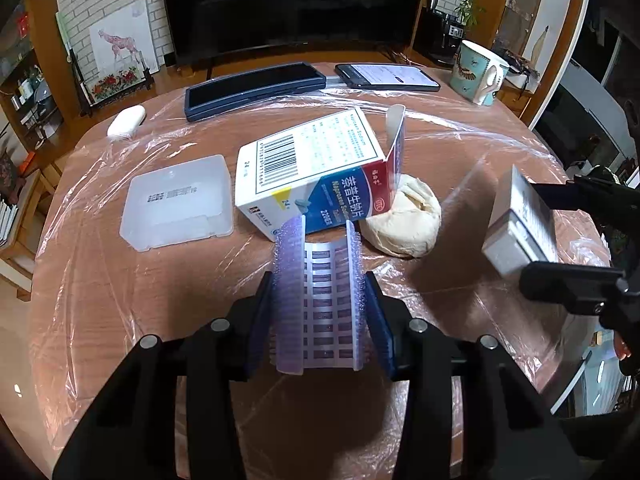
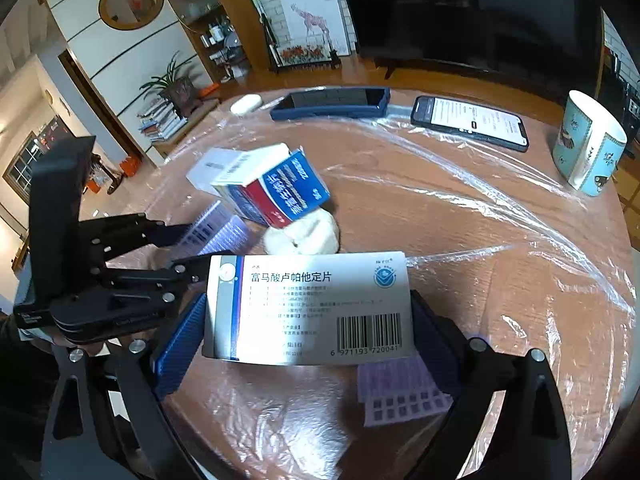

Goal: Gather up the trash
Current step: 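Grasp the purple comb rack with the left tool while the right tool grasps the white medicine box, then carry the comb rack in the left tool while the right tool carries the medicine box to the bin, then lower the comb rack with the left tool while the right tool lowers the medicine box into the bin, then open both tools over the bin, releasing the comb rack and medicine box, then grasp the white plastic box with the left tool while the right tool grasps the white-purple comb rack, then lift the white plastic box with the left tool while the right tool lifts the comb rack toward the bin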

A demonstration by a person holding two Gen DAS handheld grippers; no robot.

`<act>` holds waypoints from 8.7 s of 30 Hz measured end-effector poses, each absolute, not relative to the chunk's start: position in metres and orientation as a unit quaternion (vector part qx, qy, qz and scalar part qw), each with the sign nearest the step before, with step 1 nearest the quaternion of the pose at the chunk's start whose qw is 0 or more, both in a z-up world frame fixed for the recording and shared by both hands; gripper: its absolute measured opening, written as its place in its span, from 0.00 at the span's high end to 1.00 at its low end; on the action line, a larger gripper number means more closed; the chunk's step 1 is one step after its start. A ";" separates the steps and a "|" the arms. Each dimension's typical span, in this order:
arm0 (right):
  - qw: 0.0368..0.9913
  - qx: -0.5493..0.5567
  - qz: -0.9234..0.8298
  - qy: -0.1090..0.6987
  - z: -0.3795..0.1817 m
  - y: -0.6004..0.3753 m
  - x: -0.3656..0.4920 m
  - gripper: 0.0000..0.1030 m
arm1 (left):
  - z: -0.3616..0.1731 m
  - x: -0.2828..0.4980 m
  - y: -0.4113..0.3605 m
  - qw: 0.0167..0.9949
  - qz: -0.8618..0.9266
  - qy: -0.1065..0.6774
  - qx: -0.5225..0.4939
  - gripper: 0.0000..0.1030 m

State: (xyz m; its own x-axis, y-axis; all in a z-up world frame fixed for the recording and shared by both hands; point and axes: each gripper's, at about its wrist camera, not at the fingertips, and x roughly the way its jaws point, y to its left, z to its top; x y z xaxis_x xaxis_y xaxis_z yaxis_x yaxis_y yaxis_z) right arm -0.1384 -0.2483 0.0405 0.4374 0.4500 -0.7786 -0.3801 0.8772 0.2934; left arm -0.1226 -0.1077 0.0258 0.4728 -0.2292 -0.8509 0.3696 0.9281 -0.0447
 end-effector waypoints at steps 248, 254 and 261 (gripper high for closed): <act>0.875 0.059 0.136 0.461 -0.001 -0.292 -0.153 0.25 | 0.008 -0.037 -0.058 0.867 -0.088 0.483 0.083 0.20; 0.878 0.072 0.135 0.454 0.007 -0.296 -0.156 0.25 | 0.014 -0.052 -0.062 0.873 -0.077 0.470 0.107 0.20; 0.880 0.072 0.138 0.449 0.015 -0.292 -0.160 0.25 | 0.025 -0.070 -0.059 0.879 -0.082 0.461 0.096 0.20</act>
State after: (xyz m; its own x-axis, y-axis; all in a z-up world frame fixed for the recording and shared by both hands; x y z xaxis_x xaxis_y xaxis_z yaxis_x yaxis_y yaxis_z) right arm -0.1597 -0.2923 0.0146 0.5582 0.3072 -0.7708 -0.1775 0.9517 0.2507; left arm -0.0703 -0.0587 0.0247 0.5619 -0.0558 -0.8253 0.2322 0.9682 0.0926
